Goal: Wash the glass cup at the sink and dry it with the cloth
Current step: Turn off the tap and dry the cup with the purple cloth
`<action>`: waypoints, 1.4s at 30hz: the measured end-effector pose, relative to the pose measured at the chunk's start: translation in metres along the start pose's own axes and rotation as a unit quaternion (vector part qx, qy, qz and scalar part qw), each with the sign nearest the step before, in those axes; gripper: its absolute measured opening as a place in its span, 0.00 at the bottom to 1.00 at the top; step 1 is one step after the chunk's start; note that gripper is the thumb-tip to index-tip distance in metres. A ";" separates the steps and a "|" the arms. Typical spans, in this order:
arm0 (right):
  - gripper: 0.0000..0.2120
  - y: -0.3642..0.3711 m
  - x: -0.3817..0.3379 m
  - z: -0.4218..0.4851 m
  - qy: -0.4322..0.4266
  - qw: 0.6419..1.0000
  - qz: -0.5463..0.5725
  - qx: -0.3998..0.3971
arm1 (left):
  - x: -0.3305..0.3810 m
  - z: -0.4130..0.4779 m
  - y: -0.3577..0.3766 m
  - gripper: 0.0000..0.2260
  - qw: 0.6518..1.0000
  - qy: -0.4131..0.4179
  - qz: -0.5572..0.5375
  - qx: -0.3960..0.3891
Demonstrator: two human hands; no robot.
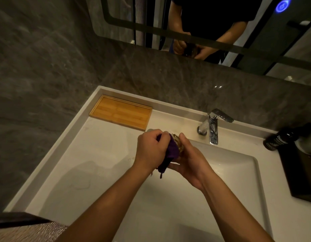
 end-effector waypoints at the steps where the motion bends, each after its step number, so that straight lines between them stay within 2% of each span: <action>1: 0.24 0.002 -0.001 0.000 -0.008 1.000 -0.007 -0.001 | 0.001 0.003 0.001 0.15 1.000 -0.009 0.018 -0.005; 4: 0.28 0.008 0.008 -0.002 0.037 0.994 0.101 -0.016 | 0.006 -0.001 -0.001 0.17 0.999 0.017 0.013 0.029; 7: 0.31 0.011 0.016 -0.004 0.112 0.976 0.184 -0.035 | 0.001 -0.019 -0.004 0.14 0.991 0.048 -0.076 0.095; 9: 0.32 0.006 0.014 -0.002 0.101 0.987 0.123 -0.029 | -0.005 -0.021 -0.003 0.12 0.992 0.024 -0.081 0.089; 11: 0.31 -0.002 0.009 0.001 0.055 0.998 0.018 -0.002 | -0.011 -0.014 0.000 0.14 0.999 -0.004 -0.021 0.047; 13: 0.29 -0.004 0.006 0.002 0.036 0.999 -0.030 0.010 | -0.009 -0.006 0.003 0.17 1.000 -0.010 0.026 0.005; 15: 0.27 -0.002 0.011 -0.001 0.066 0.997 0.032 0.001 | -0.006 -0.003 0.003 0.18 1.000 0.002 0.021 0.000; 18: 0.32 0.005 0.019 -0.006 0.137 0.978 0.156 -0.019 | -0.008 -0.015 0.001 0.10 0.996 0.030 -0.076 0.044; 21: 0.32 0.001 0.018 -0.005 0.135 0.982 0.129 -0.017 | -0.020 -0.020 0.001 0.13 0.993 0.003 -0.099 0.058; 25: 0.24 -0.006 0.013 0.000 0.068 0.998 -0.004 0.013 | -0.014 0.000 0.006 0.19 0.998 -0.032 0.013 -0.047; 28: 0.25 0.000 0.017 -0.002 0.101 0.993 0.067 0.008 | -0.010 0.004 0.008 0.20 0.999 -0.026 0.018 -0.042; 31: 0.32 0.001 0.022 -0.002 0.142 0.980 0.136 0.013 | -0.017 -0.009 0.006 0.13 0.997 -0.031 -0.073 0.020; 34: 0.33 -0.007 0.023 0.003 0.119 0.992 0.030 0.039 | -0.032 -0.015 0.009 0.15 0.989 -0.102 -0.107 0.024; 37: 0.29 -0.017 0.014 0.007 0.020 0.981 -0.171 0.095 | -0.044 -0.009 0.013 0.14 0.948 -0.271 -0.164 -0.015; 38: 0.30 -0.016 0.011 0.007 -0.012 0.977 -0.193 0.092 | -0.044 -0.009 0.015 0.13 0.927 -0.319 -0.196 -0.034; 40: 0.33 -0.014 0.011 0.009 -0.056 0.971 -0.217 0.084 | -0.043 -0.009 0.018 0.13 0.895 -0.364 -0.249 -0.061; 42: 0.35 -0.013 0.011 0.011 -0.098 0.969 -0.213 0.081 | -0.039 -0.008 0.021 0.15 0.889 -0.365 -0.260 -0.091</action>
Point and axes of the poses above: each hand's wrist, its own z-axis towards the middle knuckle, its own y-axis out of the palm, x = y × z, the point moved 6 cm from there along z, towards the middle knuckle, and after that the axes turned 1 degree about -x, right-handed, at the moved point
